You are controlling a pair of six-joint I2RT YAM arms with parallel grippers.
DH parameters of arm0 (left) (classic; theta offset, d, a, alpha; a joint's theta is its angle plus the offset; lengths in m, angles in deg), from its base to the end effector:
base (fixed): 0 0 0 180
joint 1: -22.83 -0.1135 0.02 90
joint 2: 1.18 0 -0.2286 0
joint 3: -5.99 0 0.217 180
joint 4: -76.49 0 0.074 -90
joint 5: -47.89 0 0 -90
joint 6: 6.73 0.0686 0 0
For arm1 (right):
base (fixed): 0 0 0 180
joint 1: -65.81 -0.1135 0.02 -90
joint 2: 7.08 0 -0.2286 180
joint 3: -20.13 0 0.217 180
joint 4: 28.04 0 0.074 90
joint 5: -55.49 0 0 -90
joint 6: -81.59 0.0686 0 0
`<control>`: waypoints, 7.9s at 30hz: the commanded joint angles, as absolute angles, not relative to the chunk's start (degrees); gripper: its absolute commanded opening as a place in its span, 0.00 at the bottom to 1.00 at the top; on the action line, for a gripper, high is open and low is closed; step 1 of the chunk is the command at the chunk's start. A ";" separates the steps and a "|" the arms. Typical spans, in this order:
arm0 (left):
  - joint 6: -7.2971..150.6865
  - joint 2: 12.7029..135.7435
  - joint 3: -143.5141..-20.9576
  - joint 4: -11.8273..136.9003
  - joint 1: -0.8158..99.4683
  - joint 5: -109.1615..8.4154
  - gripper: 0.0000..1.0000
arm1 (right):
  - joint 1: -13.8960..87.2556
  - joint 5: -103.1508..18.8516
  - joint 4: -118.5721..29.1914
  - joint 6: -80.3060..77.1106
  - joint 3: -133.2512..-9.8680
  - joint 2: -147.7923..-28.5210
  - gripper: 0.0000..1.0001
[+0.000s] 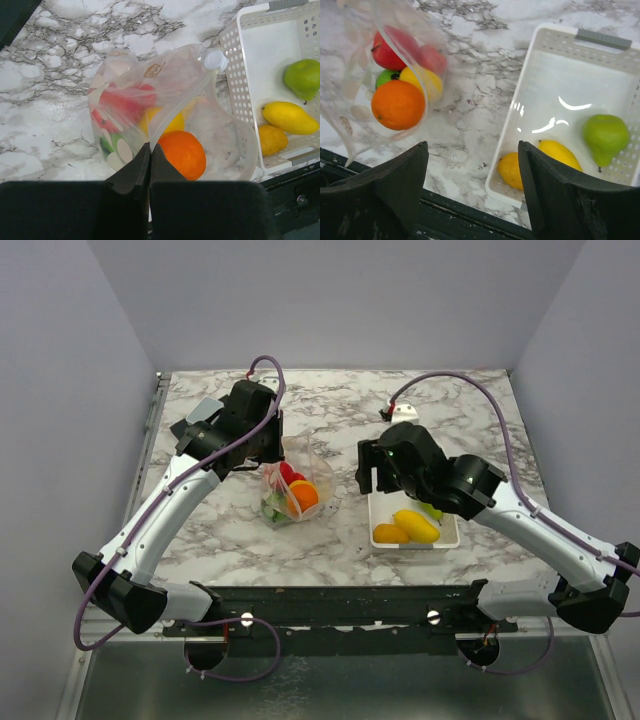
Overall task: Place the food in the zip-top bag and seal the zipper
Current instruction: Pick up the fake fruit from the bin, then place the fake fruit in the zipper food storage bag, then adjust the zipper food storage bag at the center of the board.
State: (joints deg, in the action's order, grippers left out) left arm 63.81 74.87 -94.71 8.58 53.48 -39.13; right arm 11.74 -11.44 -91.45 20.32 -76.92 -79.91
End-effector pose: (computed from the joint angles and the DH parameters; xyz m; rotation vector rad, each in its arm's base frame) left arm 0.2306 -0.1325 0.3282 0.2033 2.3465 -0.3755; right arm 0.1724 0.1921 0.3343 -0.2749 2.1967 0.3548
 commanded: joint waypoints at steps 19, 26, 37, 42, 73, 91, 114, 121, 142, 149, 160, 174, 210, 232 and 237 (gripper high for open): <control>63.65 74.05 -93.31 10.43 53.50 -40.61 0.00 | 14.11 -6.09 -101.84 28.57 -60.86 -76.73 0.72; 63.81 74.05 -93.52 10.49 53.50 -40.62 0.00 | 20.51 -10.44 -98.67 26.27 -58.18 -79.97 0.75; 64.12 74.42 -93.81 10.42 53.50 -40.29 0.00 | 28.53 -16.06 -93.61 23.34 -53.82 -83.94 0.88; 64.32 74.80 -93.98 10.42 53.52 -40.27 0.00 | 30.54 -16.97 -91.51 22.93 -51.96 -85.30 0.94; 64.13 74.51 -94.35 9.97 53.50 -39.66 0.00 | 34.61 -19.88 -87.08 20.99 -46.98 -91.11 0.87; 63.98 73.71 -94.21 9.70 53.44 -39.56 0.00 | 34.63 -19.36 -91.05 22.06 -52.09 -85.00 0.38; 63.84 74.38 -94.88 9.83 53.46 -39.83 0.00 | 34.32 -44.32 -81.29 21.15 -67.28 -75.85 0.32; 63.93 74.17 -94.71 9.84 53.49 -39.65 0.00 | 31.20 -48.26 -78.31 22.88 -72.63 -79.25 0.32; 64.04 74.23 -95.19 9.82 53.50 -39.83 0.00 | 18.60 -45.02 -76.48 25.58 -84.78 -94.09 0.32; 63.82 74.28 -95.29 9.81 53.50 -39.89 0.00 | 17.14 -42.71 -79.05 26.70 -86.86 -98.74 0.32; 63.46 74.13 -95.26 9.84 53.50 -40.58 0.00 | 16.77 -41.75 -82.69 30.70 -92.57 -105.53 0.37; 63.22 73.78 -93.92 10.37 53.49 -40.88 0.00 | 16.32 -39.17 -81.62 34.71 -96.16 -108.97 0.78; 63.22 73.62 -93.58 10.51 53.49 -40.18 0.00 | 16.32 -24.05 -86.45 30.31 -79.16 -94.08 0.65; 63.06 72.93 -93.10 9.91 53.49 -39.39 0.00 | 16.32 -30.97 -82.23 32.72 -75.99 -94.49 0.01; 63.31 72.90 -93.85 9.05 53.48 -39.28 0.00 | 16.32 -31.01 -82.90 31.67 -79.75 -93.31 0.01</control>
